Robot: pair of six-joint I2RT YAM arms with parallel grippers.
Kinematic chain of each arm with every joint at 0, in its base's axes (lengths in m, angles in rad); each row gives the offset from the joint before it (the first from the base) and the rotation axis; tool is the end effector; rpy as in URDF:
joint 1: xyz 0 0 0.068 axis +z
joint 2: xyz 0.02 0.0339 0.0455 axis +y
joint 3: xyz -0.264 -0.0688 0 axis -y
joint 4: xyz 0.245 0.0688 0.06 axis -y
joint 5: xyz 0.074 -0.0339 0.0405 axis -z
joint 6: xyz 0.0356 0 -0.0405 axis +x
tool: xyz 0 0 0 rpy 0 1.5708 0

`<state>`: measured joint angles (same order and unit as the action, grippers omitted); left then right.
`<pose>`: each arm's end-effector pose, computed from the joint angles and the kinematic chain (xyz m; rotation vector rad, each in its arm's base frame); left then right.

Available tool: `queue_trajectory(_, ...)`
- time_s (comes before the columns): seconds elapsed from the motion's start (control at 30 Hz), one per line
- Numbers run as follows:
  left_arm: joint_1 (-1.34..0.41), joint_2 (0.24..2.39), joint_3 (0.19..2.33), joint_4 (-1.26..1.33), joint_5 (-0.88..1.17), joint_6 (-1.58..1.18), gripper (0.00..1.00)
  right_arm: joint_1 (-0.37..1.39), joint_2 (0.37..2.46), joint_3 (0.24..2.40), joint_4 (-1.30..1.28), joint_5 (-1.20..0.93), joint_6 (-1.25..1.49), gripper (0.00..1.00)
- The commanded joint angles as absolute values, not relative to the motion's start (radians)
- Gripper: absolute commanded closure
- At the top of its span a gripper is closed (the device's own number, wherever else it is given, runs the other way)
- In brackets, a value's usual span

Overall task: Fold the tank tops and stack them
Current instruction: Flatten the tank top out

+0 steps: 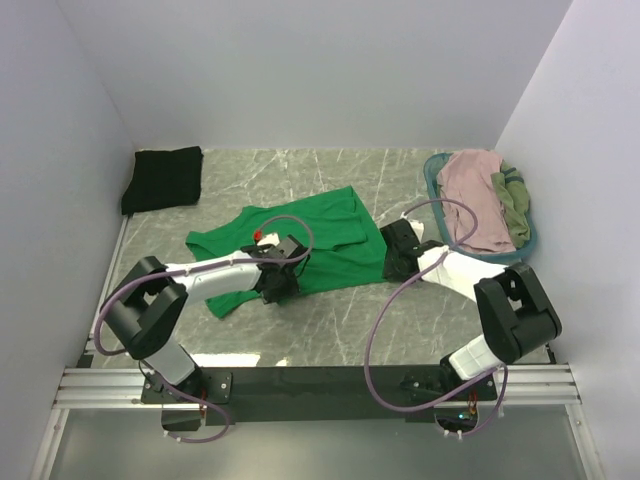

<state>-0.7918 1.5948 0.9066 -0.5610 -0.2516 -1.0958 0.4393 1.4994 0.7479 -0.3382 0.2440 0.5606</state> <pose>0.2086 -0.1987 0.1652 -0.4717 2.7069 -0.1570 0.2493 0.1076 0.1572 0.2362 2.5960 0.0260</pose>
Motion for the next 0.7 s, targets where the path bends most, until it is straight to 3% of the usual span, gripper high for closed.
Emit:
queue_trajectory(0.0, -0.796, 1.621, 0.939, -0.537, -0.305, -1.109, 0.5, 0.445, 1.519, 0.795, -0.348, 0.252, 0.574, 0.6)
queue_trajectory(0.07, -0.798, 1.624, 0.94, -0.545, -0.31, -1.106, 0.6, 0.449, 1.522, 0.796, -0.353, 0.249, 0.575, 0.68)
queue_trajectory(0.13, -0.796, 1.625, 0.937, -0.554, -0.304, -1.1, 0.78, 0.451, 1.514, 0.793, -0.357, 0.242, 0.58, 0.88)
queue_trajectory(0.2, -0.798, 1.611, 0.933, -0.566, -0.295, -1.097, 0.85, 0.457, 1.488, 0.782, -0.368, 0.244, 0.587, 1.0)
queue_trajectory(0.3, -0.801, 1.573, 0.901, -0.586, -0.256, -1.089, 0.99, 0.463, 1.448, 0.762, -0.385, 0.252, 0.597, 1.0)
queue_trajectory(0.67, -0.801, 1.345, 0.744, -0.753, -0.095, -1.037, 0.99, 0.531, 1.241, 0.646, -0.466, 0.221, 0.678, 1.0)
